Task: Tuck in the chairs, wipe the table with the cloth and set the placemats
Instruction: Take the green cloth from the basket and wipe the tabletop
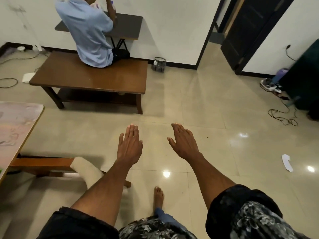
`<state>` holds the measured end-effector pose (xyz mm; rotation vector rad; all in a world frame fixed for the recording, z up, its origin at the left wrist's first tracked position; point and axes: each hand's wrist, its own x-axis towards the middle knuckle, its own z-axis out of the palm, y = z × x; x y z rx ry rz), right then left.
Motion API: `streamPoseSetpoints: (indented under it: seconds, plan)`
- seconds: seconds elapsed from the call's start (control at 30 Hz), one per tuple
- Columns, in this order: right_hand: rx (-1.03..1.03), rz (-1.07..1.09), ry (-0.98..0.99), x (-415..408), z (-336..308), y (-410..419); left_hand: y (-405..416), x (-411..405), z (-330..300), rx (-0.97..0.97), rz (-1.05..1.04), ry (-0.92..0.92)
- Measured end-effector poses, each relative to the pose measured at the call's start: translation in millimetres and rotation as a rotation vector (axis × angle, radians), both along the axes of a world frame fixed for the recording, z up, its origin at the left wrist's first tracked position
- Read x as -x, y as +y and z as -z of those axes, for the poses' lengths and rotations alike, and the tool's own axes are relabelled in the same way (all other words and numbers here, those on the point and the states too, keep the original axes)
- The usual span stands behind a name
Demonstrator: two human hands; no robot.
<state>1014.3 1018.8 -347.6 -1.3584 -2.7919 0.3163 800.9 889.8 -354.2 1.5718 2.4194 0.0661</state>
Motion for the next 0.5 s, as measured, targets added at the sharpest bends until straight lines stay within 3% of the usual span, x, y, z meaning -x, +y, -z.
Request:
streamPoseSetpoints:
  seconds: [0.2, 0.5]
  plan:
    - [0.010, -0.134, -0.005, 36.9, 3.5, 75.6, 54.3, 18.6, -10.3, -0.012, -0.089, 0.016]
    - [0.088, -0.310, 0.004, 136.5, 21.1, 122.1, 81.0, 72.4, 0.8, 0.076, -0.236, 0.014]
